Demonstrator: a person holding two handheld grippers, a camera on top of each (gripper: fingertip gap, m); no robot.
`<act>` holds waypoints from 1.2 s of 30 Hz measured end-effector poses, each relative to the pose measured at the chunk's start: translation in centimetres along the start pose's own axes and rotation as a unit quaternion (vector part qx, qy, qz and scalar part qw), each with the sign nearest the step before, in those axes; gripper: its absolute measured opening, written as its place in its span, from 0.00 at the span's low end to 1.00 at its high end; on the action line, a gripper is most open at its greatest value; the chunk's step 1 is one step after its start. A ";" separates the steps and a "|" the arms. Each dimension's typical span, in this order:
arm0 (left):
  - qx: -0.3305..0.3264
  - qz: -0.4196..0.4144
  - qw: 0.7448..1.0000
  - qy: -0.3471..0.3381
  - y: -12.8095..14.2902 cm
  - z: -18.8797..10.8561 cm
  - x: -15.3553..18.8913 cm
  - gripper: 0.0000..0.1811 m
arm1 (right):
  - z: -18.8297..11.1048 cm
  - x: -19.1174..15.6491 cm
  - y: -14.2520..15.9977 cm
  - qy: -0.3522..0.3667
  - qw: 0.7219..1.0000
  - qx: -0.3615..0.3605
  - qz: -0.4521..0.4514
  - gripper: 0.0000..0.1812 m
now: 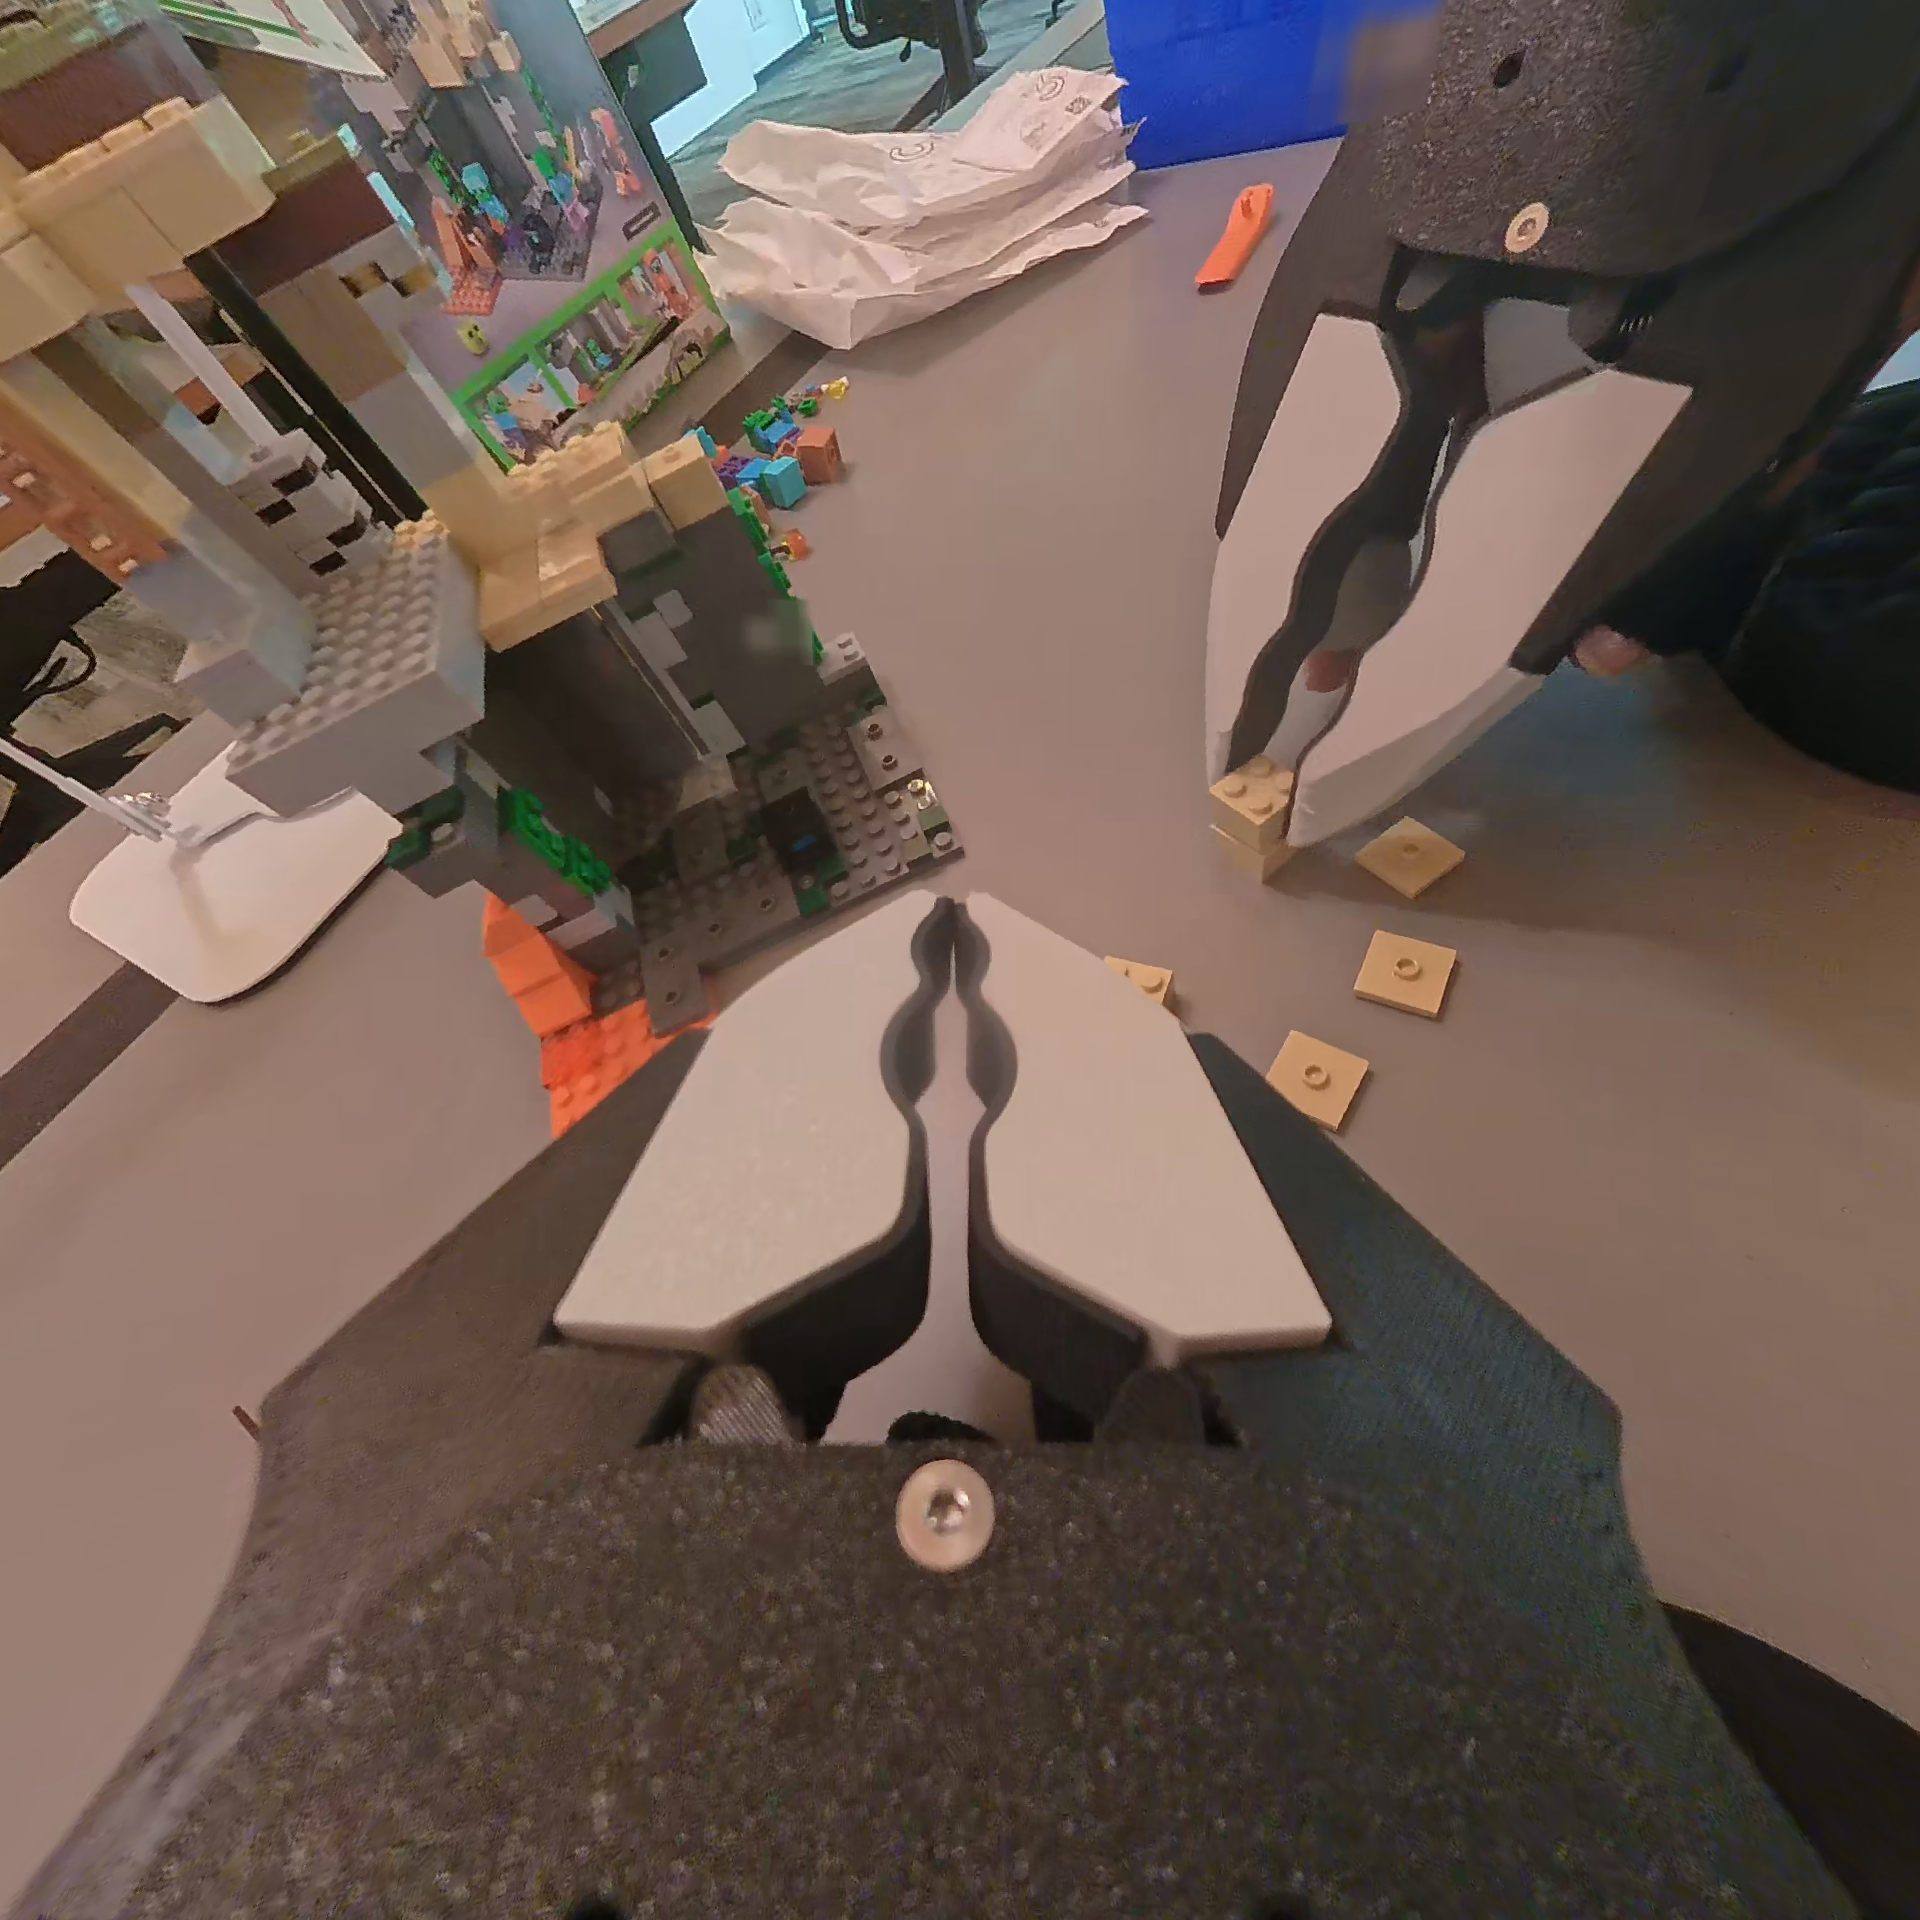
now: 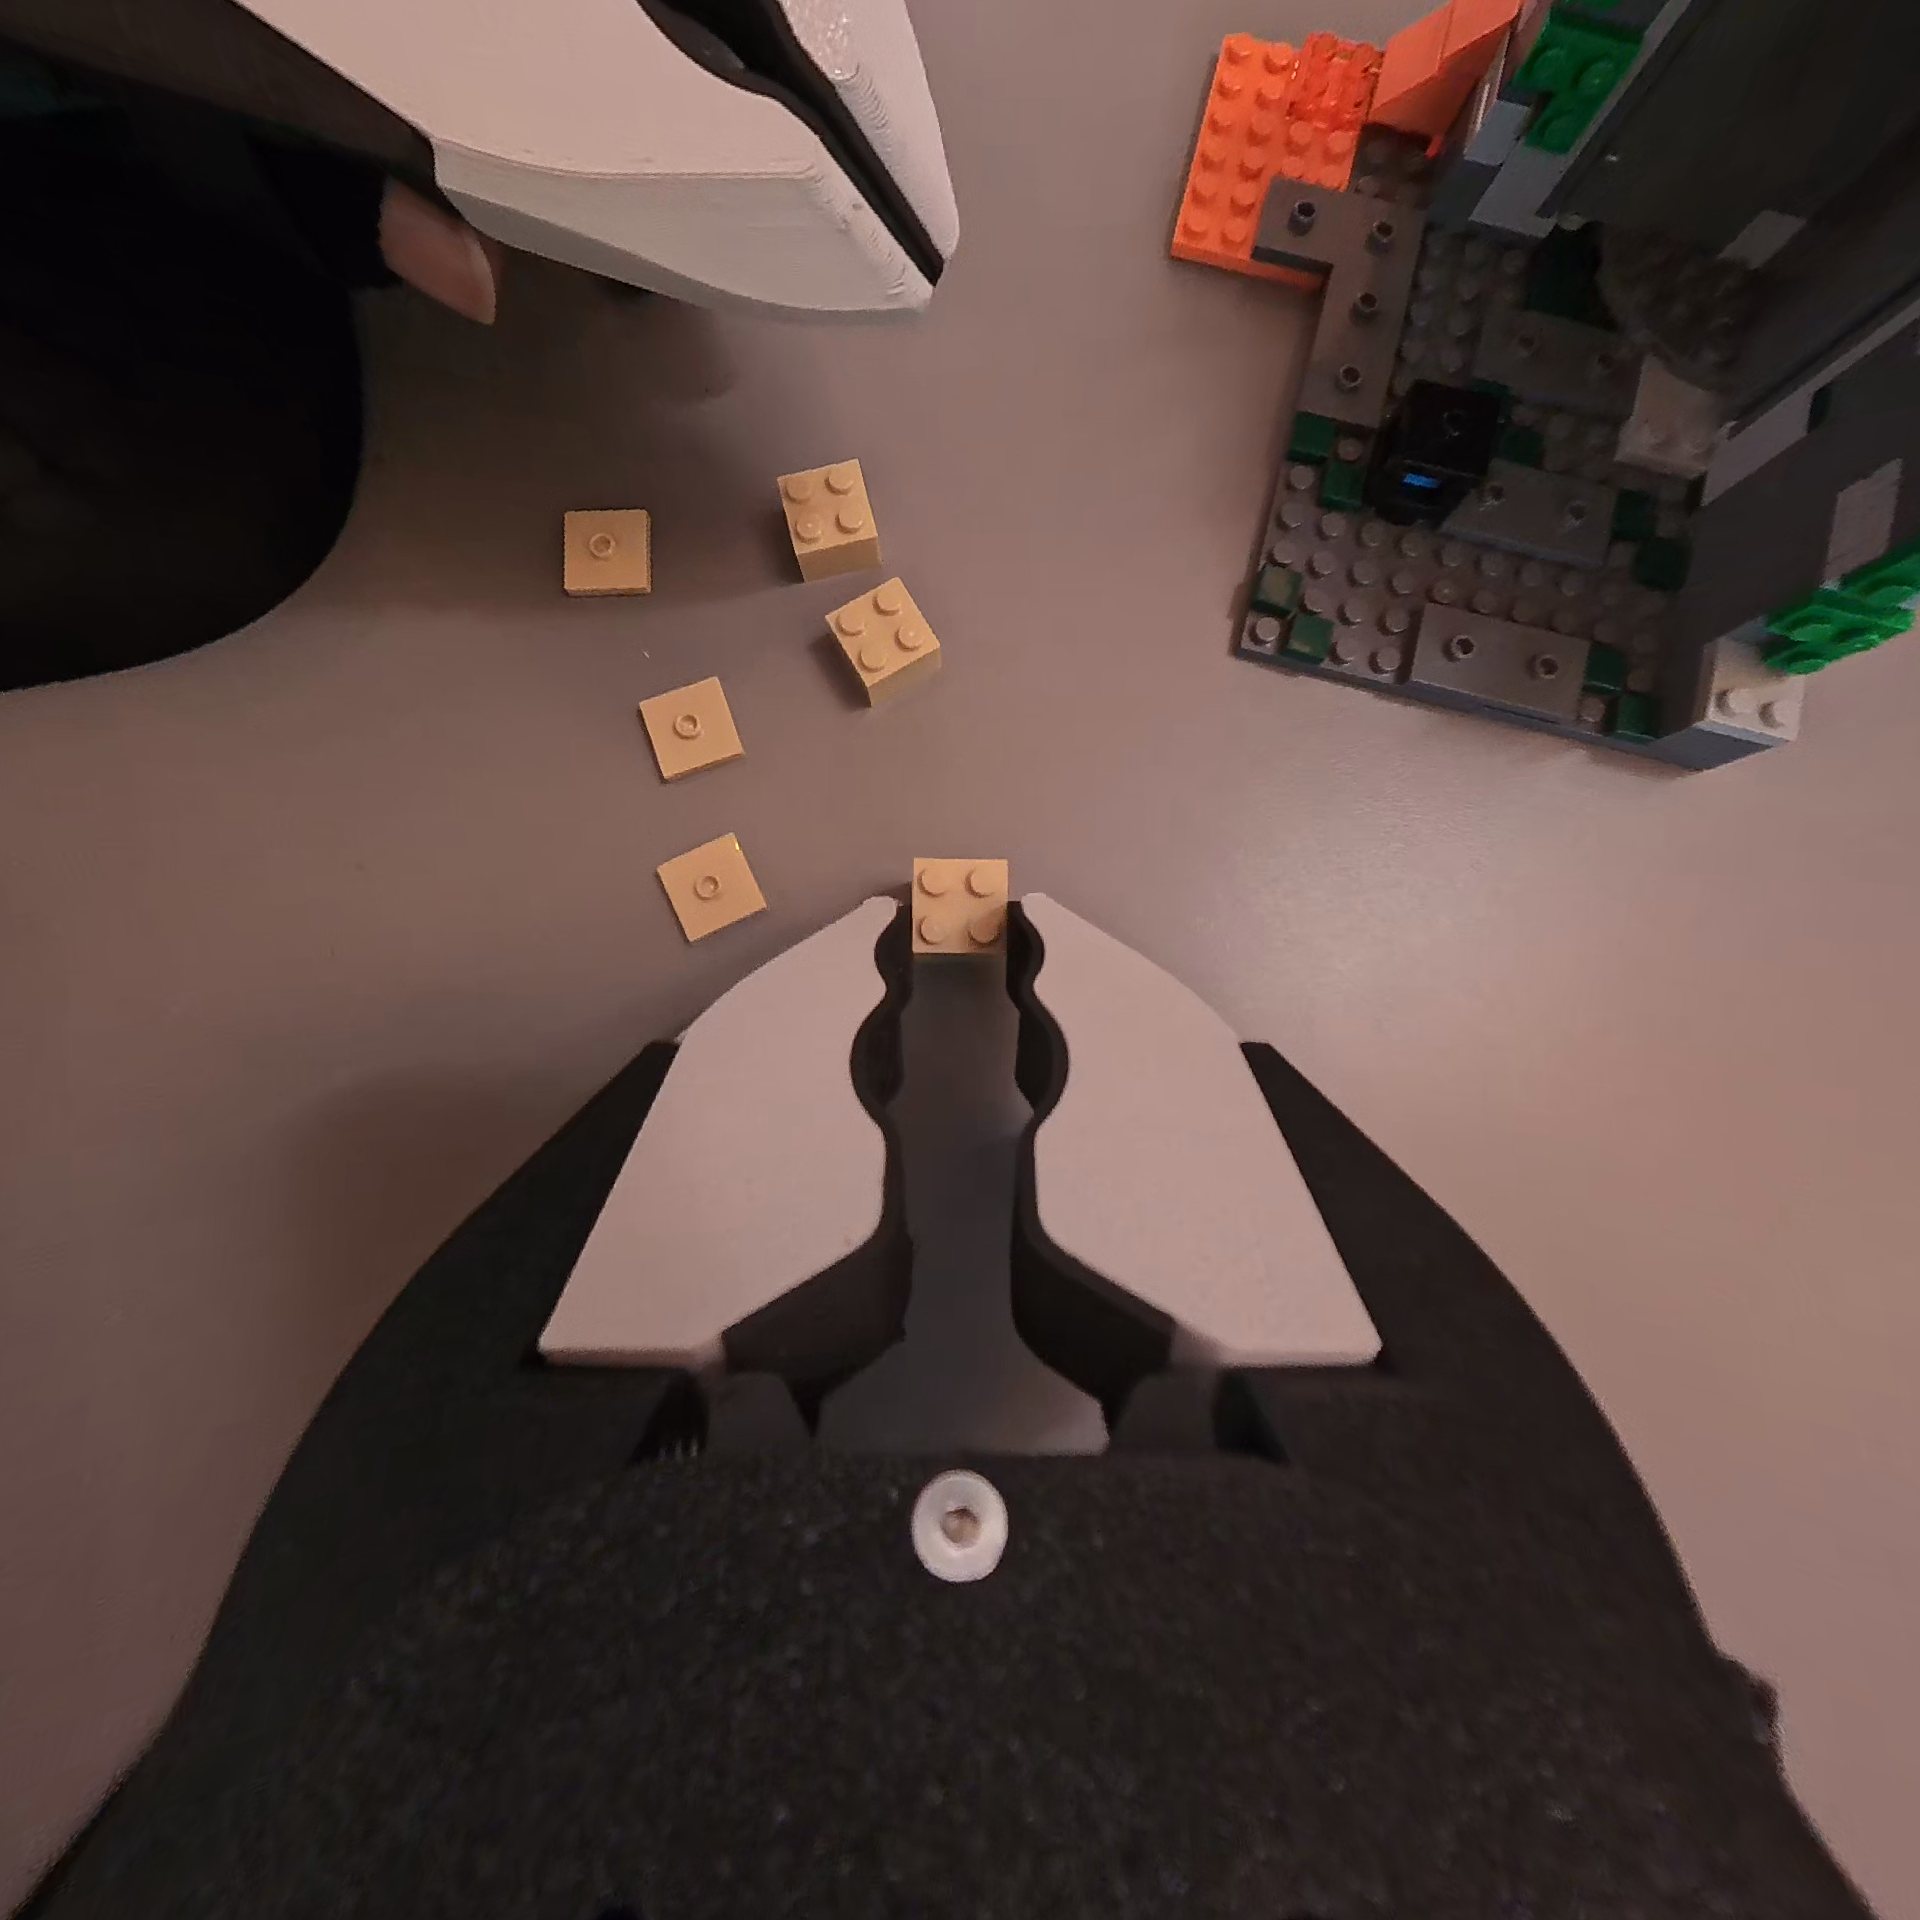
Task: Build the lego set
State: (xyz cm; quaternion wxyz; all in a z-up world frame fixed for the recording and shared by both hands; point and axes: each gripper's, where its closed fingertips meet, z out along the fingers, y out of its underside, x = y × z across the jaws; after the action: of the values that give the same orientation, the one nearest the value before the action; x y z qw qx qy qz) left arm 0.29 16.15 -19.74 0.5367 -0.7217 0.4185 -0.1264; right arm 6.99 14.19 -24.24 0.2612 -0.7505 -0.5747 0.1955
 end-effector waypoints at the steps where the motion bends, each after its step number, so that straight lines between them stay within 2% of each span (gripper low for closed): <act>1: 0.000 0.000 1.000 0.000 0.0 0.0 0.0 0.00 | -0.2 0.1 0.1 0.002 1.000 0.000 -0.003 0.09; 7: -0.001 -0.001 1.000 0.002 0.0 0.1 0.0 0.00 | -2.5 0.4 1.7 0.014 1.000 -0.013 -0.005 0.09; 13: -0.002 -0.001 1.000 0.003 0.1 0.1 0.1 0.00 | -2.6 1.3 4.1 0.020 0.999 -0.028 0.001 0.11; 18: -0.002 -0.008 1.000 0.002 0.2 0.1 -0.1 0.00 | -3.0 0.8 2.8 0.020 1.000 -0.010 -0.019 0.13; 21: -0.003 -0.007 1.000 0.003 0.2 0.1 0.0 0.00 | -2.7 -1.4 1.7 -0.009 0.999 -0.004 -0.040 0.13; 25: -0.003 -0.005 1.000 0.004 0.2 0.1 0.0 0.00 | -1.4 -3.3 1.7 -0.023 0.998 -0.025 -0.060 0.13; 36: -0.002 -0.003 1.000 0.004 0.1 0.1 0.0 0.00 | -0.3 -3.1 2.0 -0.031 0.998 -0.053 -0.029 0.09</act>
State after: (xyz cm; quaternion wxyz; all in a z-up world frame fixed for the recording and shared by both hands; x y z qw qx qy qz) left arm 0.31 16.16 -19.87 0.5333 -0.7235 0.4187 -0.1297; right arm 7.86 10.73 -25.23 0.2092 -0.7397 -0.6136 0.1803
